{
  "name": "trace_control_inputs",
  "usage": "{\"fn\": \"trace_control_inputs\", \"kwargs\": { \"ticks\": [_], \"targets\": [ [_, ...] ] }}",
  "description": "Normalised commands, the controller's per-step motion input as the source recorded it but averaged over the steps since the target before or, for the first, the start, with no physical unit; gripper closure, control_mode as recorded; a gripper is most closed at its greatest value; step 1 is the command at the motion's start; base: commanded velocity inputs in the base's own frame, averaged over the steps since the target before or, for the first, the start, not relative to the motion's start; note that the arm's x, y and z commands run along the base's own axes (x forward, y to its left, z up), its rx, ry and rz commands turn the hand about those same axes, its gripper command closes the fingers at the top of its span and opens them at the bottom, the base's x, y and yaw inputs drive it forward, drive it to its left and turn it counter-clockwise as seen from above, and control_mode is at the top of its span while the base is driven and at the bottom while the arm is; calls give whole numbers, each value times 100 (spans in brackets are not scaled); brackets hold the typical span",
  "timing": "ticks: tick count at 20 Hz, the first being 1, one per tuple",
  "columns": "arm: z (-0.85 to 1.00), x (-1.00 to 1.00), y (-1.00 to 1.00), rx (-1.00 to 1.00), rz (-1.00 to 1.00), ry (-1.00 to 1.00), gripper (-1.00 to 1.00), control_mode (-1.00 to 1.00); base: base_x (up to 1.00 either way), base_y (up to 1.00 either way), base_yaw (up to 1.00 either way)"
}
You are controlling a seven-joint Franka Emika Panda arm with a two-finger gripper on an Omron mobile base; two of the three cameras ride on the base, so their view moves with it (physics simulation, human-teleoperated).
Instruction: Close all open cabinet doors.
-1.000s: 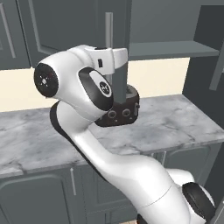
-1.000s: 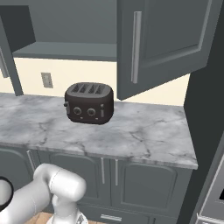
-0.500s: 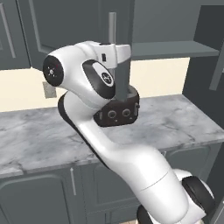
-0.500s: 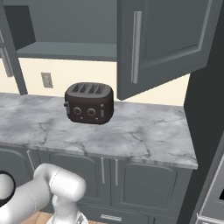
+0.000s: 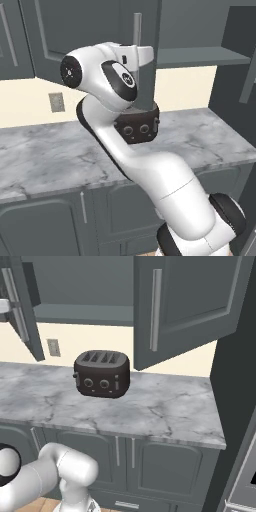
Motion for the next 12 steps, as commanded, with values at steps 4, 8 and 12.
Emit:
{"fn": "trace_control_inputs", "kwargs": {
  "ticks": [4, 8, 12],
  "targets": [
    [0, 46, -31, 0, 0, 0, -100, -100, 0, 0, 0],
    [0, 51, -41, 0, 0, 0, -100, -100, 0, 0, 0],
    [0, 45, -42, 0, 0, 0, -100, -100, 0, 0, 0]
  ]
}}
